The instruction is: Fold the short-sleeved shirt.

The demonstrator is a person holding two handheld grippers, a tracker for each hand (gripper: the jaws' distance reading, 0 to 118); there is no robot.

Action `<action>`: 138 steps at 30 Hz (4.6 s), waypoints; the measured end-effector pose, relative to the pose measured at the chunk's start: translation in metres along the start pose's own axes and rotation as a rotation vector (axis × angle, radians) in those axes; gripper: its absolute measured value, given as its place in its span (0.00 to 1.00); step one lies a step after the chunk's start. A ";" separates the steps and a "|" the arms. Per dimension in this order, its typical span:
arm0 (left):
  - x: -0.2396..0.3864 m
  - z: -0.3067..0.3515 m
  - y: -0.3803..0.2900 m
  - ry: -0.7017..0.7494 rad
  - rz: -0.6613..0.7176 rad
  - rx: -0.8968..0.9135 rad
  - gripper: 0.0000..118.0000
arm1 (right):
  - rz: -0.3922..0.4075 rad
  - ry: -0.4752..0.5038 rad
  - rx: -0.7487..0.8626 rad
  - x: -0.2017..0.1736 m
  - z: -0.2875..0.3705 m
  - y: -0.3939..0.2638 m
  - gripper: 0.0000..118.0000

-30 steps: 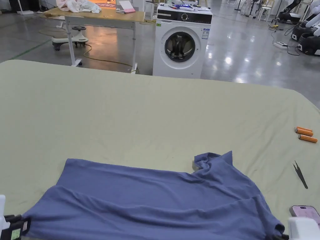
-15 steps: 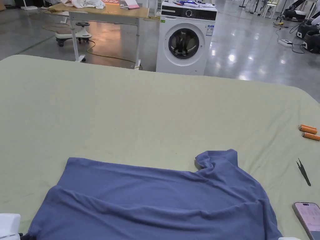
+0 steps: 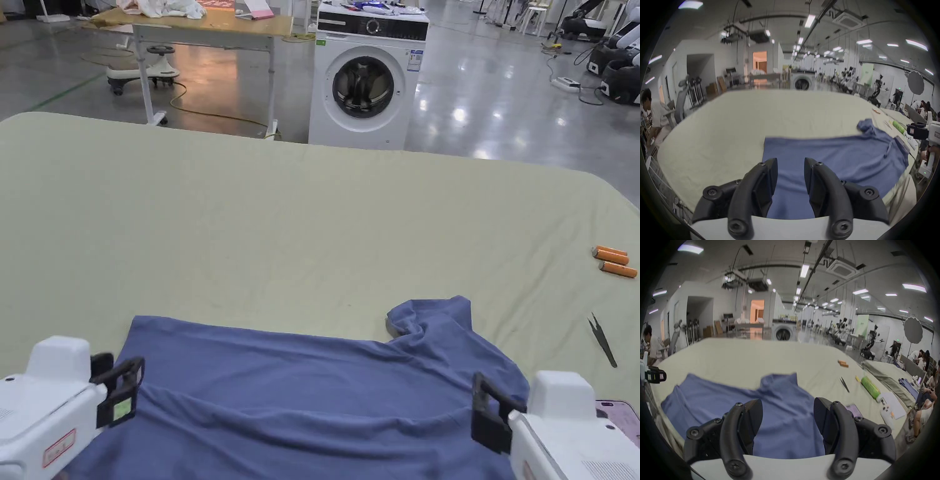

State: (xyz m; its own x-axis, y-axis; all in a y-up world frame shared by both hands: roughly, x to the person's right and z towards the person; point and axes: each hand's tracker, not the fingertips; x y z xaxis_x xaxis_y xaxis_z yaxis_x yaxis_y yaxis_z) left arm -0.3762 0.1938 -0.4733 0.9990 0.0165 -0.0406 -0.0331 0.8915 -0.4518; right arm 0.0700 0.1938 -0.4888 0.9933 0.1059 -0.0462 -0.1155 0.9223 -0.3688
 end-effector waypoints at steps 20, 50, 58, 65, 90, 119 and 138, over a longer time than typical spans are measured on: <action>-0.039 -0.109 0.050 0.036 0.004 -0.114 0.00 | -0.047 0.077 0.183 -0.057 -0.025 0.031 0.02; -0.043 -0.221 0.043 -0.013 -0.059 -0.496 0.00 | -0.059 -0.019 -0.105 0.022 -0.087 0.003 0.02; -0.057 -0.183 0.055 -0.049 0.014 -0.376 0.00 | 0.000 0.066 -0.393 0.077 -0.203 0.037 0.48; -0.058 -0.171 0.054 -0.051 0.015 -0.347 0.00 | 0.017 0.123 -0.648 0.090 -0.271 0.023 0.48; -0.083 -0.100 0.053 -0.098 0.086 -0.221 0.00 | 0.000 0.116 -0.392 0.103 -0.148 0.060 0.01; -0.075 0.004 -0.086 -0.080 -0.020 -0.438 0.01 | 0.068 0.083 -0.604 0.095 -0.001 -0.084 0.02; -0.010 -0.001 -0.016 -0.067 -0.009 -0.088 0.43 | 0.023 -0.037 -0.161 0.041 0.013 -0.006 0.60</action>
State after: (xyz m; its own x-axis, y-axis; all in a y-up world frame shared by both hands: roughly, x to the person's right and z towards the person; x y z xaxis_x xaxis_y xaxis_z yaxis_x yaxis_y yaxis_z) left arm -0.3852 0.1787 -0.4660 0.9989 0.0414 0.0220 -0.0236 0.8486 -0.5285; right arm 0.1118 0.1976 -0.4767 0.9895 0.1428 -0.0231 -0.1344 0.8485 -0.5118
